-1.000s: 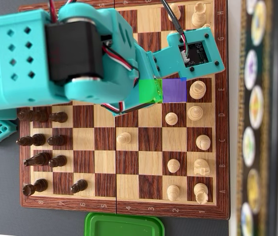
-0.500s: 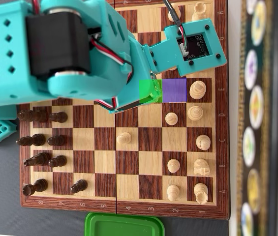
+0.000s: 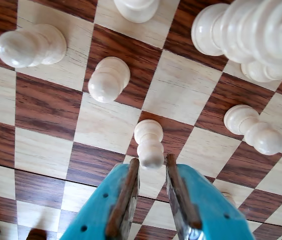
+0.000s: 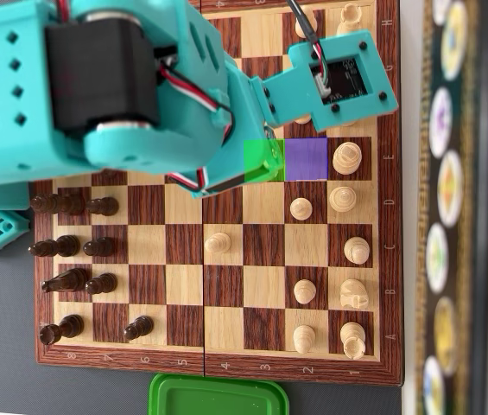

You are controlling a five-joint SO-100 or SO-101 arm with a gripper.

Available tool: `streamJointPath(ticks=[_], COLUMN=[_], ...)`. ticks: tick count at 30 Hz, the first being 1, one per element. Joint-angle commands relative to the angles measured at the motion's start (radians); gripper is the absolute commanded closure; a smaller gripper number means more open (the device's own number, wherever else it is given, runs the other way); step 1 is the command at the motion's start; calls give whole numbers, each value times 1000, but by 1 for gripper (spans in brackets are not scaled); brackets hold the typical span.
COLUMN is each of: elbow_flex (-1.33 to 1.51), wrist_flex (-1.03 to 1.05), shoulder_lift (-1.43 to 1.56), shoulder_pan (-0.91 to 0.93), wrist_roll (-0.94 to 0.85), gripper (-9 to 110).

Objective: Play chess

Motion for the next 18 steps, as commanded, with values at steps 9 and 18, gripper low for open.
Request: streamJointPath(ticks=[9, 18], elbow_flex=[-48, -48], wrist_flex=[-9, -11], shoulder_lift=[8, 0], shoulder_pan=[5, 6], wrist_roll=[6, 6], gripper=[91, 91])
